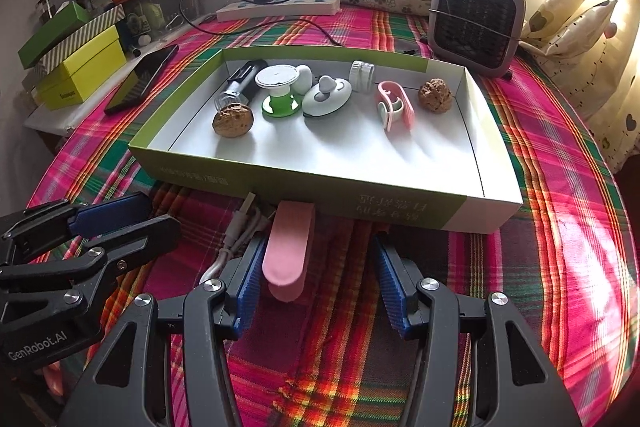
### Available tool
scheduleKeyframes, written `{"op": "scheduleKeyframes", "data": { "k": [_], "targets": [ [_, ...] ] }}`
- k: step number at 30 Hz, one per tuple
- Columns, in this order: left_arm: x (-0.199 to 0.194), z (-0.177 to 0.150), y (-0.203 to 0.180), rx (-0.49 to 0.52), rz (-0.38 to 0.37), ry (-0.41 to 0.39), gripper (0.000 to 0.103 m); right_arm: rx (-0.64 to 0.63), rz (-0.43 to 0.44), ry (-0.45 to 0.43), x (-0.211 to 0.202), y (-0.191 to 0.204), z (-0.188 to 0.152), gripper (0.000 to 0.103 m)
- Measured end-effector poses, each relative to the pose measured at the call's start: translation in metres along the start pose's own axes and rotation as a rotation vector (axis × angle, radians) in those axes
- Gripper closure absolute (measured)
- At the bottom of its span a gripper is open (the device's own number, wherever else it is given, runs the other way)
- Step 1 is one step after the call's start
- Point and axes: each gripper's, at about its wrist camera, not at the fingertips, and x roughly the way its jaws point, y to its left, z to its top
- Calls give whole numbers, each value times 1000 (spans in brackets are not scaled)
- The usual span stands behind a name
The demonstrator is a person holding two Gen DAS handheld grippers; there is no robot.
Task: Organize objects
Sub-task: 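Move the left tool over the white USB cable while the right tool approaches the flat pink clip, then close the left tool on the white cable while the right tool grasps the flat pink clip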
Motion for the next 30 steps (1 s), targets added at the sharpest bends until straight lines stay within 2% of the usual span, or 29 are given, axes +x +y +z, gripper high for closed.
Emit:
{"op": "scheduleKeyframes", "data": {
  "k": [7,9,11,20,30],
  "targets": [
    [3,1,-5,7,-6,12,64,11,5,-8,-1,-8,-1,51],
    [4,1,-8,13,-12,15,64,9,20,-11,-2,-8,-1,55],
    [5,2,-11,18,-16,20,64,3,1,-12,-2,-8,-1,69],
    [14,4,-26,47,-16,38,64,17,19,-16,-5,-22,-3,84],
    [25,8,-41,81,14,53,64,32,24,-19,-10,-37,-8,84]
  ]
}}
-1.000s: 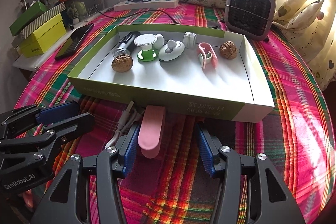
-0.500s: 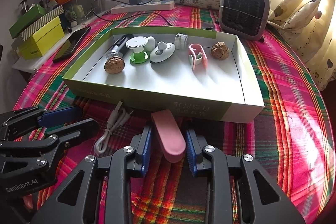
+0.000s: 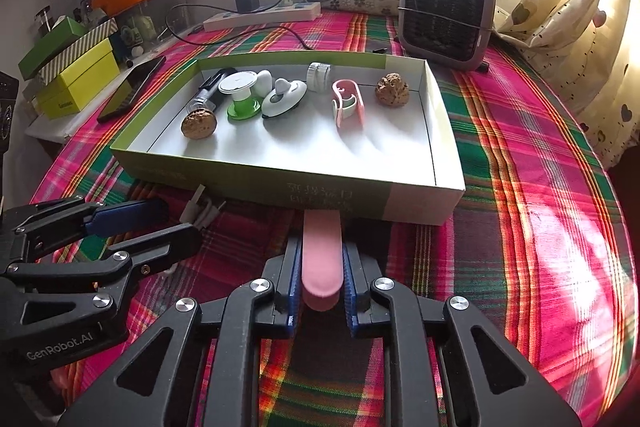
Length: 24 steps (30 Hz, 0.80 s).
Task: Organize objects
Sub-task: 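Close the left tool on the white cable while the right tool grasps the flat pink clip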
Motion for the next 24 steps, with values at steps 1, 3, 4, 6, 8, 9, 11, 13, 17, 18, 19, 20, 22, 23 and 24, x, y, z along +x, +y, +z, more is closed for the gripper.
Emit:
{"op": "scheduleKeyframes", "data": {
  "k": [1,3,4,6,8,9,11,13,17,18,19,20,22,23,24],
  "targets": [
    [1,1,-1,2,6,-1,64,2,1,0,0,-2,0,84],
    [2,2,-4,2,4,-1,64,7,0,0,-1,-5,-1,84],
    [3,2,-4,-3,9,-4,64,11,1,-1,-2,-6,-2,84],
    [4,2,-4,-7,13,-8,64,15,4,-1,-2,-8,-2,84],
    [4,2,-6,3,23,-8,64,22,6,-1,-3,-10,-2,84],
    [4,2,-7,5,28,-7,64,26,7,-2,-3,-11,-2,84],
    [5,2,-8,7,39,-10,65,30,9,-2,-3,-13,-2,84],
    [6,3,-7,5,49,-14,68,30,9,-2,-3,-13,-2,84],
    [7,5,-5,6,62,-12,75,35,14,-2,-3,-14,-2,84],
    [7,5,-5,5,62,-12,75,36,15,-2,-3,-14,-2,84],
    [7,5,-5,5,64,-13,75,37,16,-2,-3,-14,-2,84],
    [7,5,-6,7,66,-14,75,37,16,-2,-3,-14,-2,84],
    [7,5,-6,10,70,-16,75,36,14,-2,-3,-14,-2,84],
    [7,5,-6,10,73,-17,77,35,14,-2,-3,-14,-2,84],
    [7,5,-5,9,78,-17,81,35,14,-2,-3,-15,-2,84]
  ]
}}
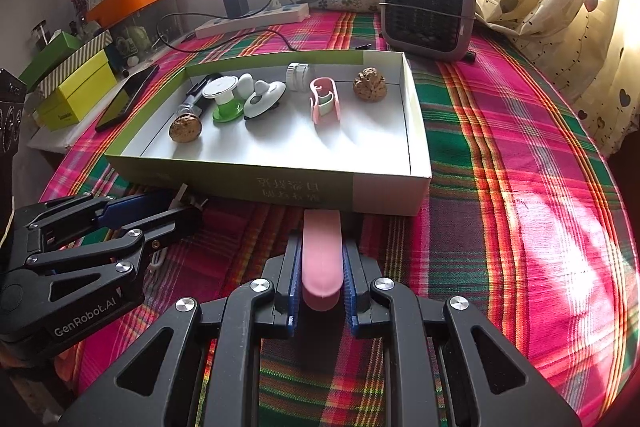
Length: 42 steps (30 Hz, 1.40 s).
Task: Organize objects
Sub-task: 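Close the left tool on the white cable while the right tool grasps the flat pink clip, then lift the white cable with the left tool while the right tool lifts the pink clip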
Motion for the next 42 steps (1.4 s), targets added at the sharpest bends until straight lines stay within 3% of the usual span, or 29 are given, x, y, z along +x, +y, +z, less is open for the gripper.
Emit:
{"op": "scheduleKeyframes", "data": {
  "k": [5,42],
  "targets": [
    [-1,0,2,-1,-5,1,89,-2,-3,1,0,0,0,85],
    [-7,-5,2,-10,-34,-12,90,-8,-18,-4,-4,4,-2,85]
  ]
}}
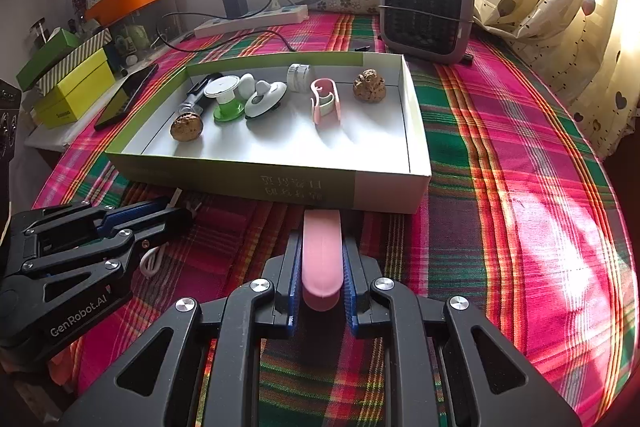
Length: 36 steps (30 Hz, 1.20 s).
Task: Organize objects
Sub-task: 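Lift the white cable with the left tool while the right tool lifts the pink clip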
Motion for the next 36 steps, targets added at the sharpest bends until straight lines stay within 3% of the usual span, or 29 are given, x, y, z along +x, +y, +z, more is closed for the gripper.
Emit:
{"op": "scheduleKeyframes", "data": {
  "k": [29,36],
  "targets": [
    [-36,12,-1,24,-29,-84,90,4,28,-54,-24,7,10,84],
    [-39,19,-2,32,-44,-95,95,12,31,-73,-29,4,20,84]
  ]
}}
